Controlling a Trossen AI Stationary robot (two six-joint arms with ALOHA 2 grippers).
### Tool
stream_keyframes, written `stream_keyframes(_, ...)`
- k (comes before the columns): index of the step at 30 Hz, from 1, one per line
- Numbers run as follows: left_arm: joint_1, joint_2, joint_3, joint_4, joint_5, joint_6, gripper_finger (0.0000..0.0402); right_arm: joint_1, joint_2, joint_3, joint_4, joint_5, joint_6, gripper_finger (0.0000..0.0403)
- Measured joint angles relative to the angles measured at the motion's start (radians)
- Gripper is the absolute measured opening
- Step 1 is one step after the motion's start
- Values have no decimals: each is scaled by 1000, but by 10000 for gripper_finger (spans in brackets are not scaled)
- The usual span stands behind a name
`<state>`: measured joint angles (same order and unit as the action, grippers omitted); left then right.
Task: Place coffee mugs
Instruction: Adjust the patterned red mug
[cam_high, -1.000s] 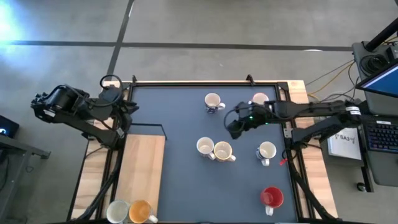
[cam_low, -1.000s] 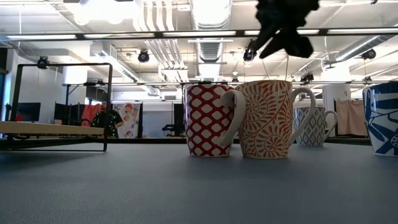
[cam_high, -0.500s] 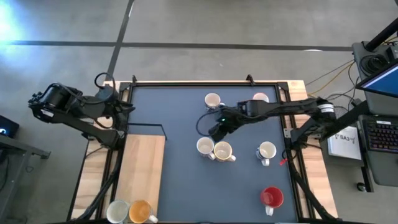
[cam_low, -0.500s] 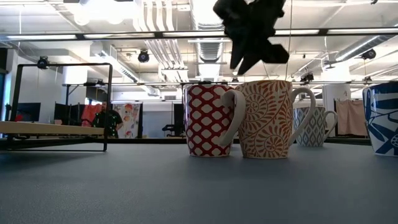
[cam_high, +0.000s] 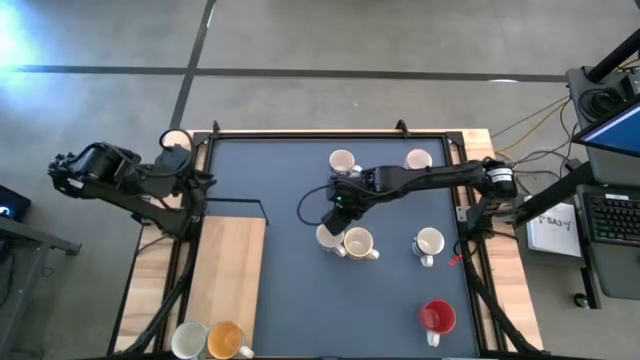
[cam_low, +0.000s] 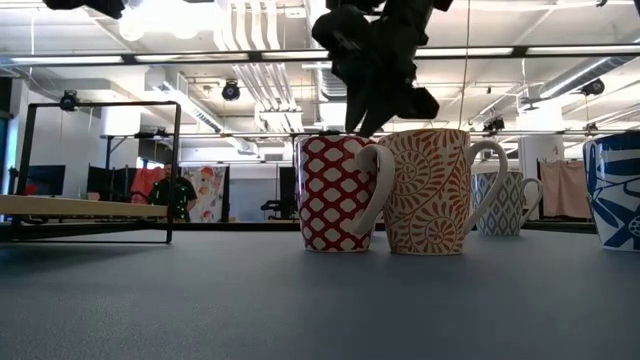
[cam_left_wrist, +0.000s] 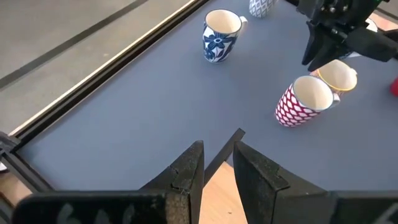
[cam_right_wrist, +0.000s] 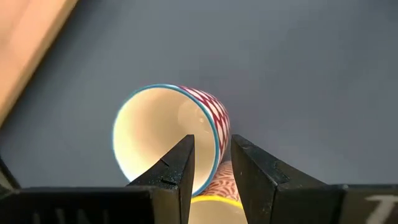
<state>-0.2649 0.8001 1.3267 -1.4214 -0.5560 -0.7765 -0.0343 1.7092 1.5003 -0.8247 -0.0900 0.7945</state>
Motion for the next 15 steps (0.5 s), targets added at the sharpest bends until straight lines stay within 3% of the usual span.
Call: stream_keyframes(15, 0, -93, -34, 33, 0, 0, 68, 2, 32, 3, 32, 9, -277, 93)
